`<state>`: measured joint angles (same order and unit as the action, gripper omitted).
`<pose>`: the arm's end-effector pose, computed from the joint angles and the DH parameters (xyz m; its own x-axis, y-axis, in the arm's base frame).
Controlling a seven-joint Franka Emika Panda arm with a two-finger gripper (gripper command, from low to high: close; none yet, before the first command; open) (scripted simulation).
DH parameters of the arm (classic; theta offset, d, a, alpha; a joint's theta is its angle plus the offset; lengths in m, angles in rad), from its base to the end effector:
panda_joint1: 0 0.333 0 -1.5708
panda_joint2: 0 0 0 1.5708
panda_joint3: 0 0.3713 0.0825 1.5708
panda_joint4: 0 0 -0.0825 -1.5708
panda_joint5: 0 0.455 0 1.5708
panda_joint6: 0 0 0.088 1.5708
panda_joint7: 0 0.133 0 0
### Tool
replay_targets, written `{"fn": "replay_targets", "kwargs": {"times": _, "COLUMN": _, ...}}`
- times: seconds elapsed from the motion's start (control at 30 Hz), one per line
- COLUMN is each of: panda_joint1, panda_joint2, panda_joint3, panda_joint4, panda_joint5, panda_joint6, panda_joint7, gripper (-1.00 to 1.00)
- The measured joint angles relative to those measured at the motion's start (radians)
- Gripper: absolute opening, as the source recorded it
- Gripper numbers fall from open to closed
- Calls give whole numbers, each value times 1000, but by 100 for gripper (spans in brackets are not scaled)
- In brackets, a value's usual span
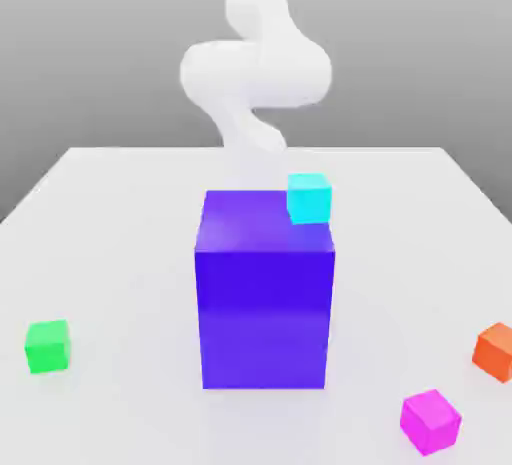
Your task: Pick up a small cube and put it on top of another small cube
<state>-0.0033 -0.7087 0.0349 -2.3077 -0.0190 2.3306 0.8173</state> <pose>0.4323 0.0176 0.6978 0.5260 -0.6973 0.4869 -0.5260 -0.7166 -0.4581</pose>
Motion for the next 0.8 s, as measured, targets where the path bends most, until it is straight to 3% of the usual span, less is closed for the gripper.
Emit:
{"fn": "replay_targets", "kwargs": {"times": 0.43, "panda_joint1": 5, "panda_joint2": 478, "panda_joint3": 166, "panda_joint4": -41, "panda_joint5": -123, "panda_joint6": 163, "panda_joint7": 110, "gripper": 0}}
{"fn": "replay_targets", "kwargs": {"times": 0.8, "panda_joint1": 93, "panda_joint2": 871, "panda_joint3": 225, "panda_joint4": -77, "panda_joint5": -194, "panda_joint6": 301, "panda_joint7": 180, "gripper": 0}}
